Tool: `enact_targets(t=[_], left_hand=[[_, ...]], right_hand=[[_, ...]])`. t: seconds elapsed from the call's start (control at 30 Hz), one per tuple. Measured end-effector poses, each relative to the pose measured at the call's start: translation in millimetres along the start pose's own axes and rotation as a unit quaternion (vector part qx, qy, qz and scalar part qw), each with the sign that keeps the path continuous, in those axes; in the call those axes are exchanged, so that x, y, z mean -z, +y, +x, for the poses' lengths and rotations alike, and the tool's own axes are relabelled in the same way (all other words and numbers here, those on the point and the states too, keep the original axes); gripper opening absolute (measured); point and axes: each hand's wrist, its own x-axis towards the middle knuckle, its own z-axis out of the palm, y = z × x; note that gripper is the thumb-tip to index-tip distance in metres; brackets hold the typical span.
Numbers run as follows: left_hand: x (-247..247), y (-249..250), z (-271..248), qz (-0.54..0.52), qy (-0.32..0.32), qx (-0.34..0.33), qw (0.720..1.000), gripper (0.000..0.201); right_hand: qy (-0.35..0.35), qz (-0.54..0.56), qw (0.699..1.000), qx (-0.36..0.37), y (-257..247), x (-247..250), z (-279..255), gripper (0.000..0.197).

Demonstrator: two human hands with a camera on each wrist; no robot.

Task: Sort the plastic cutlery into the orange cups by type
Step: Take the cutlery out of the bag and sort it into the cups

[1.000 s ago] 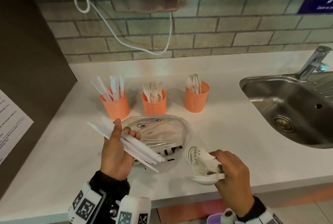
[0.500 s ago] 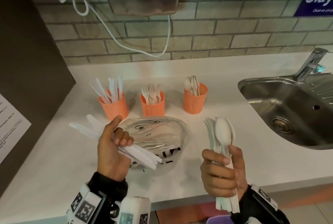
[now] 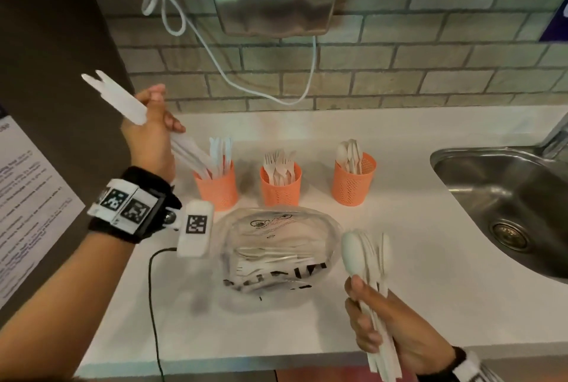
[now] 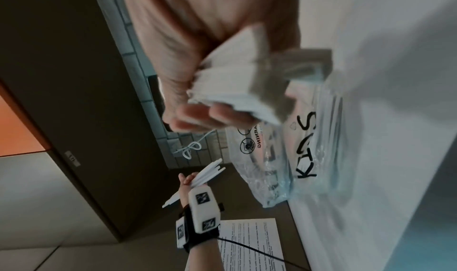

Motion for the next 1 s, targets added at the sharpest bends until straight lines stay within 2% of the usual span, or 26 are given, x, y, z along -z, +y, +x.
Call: enact_targets(t=[0.07, 0.17, 0.27, 0.5, 0.63, 0.77, 0.9, 1.0], left_hand=[[-1, -15, 24, 0.05, 0.009, -0.024, 0.998, 0.019], [-6, -43, 43, 0.102, 0.009, -0.017, 0.995, 0.031], [-8, -71, 50, 0.139, -0.007, -0.01, 0.99, 0.031], [3, -112, 57, 0.185, -0.025, 0.018, 0.982, 0.041], [8, -124, 60, 0.204, -0.043, 0.031, 0.978, 0.036], [13, -134, 59, 0.232, -0.07, 0.032, 0.97, 0.02], [18, -139, 57, 0.27, -0.085, -0.017, 0.959, 0.031], [18, -138, 53, 0.334, -0.115, -0.106, 0.929, 0.027]], right_hand=[[0.025, -0.002, 1.0, 0.0, -2, 2, 2, 0.054], [0.037, 0.017, 0.999, 0.002, -7, 5, 3, 0.043], [0.049, 0.032, 0.998, -0.001, -12, 8, 3, 0.032], [0.098, 0.008, 0.995, -0.025, -21, 8, 5, 0.059], [0.113, -0.005, 0.993, -0.033, -21, 7, 12, 0.054], [0.11, -0.007, 0.993, -0.04, -22, 4, 19, 0.051], [0.089, 0.022, 0.995, -0.047, -26, 0, 18, 0.035], [0.084, 0.046, 0.994, -0.054, -27, -2, 18, 0.031]])
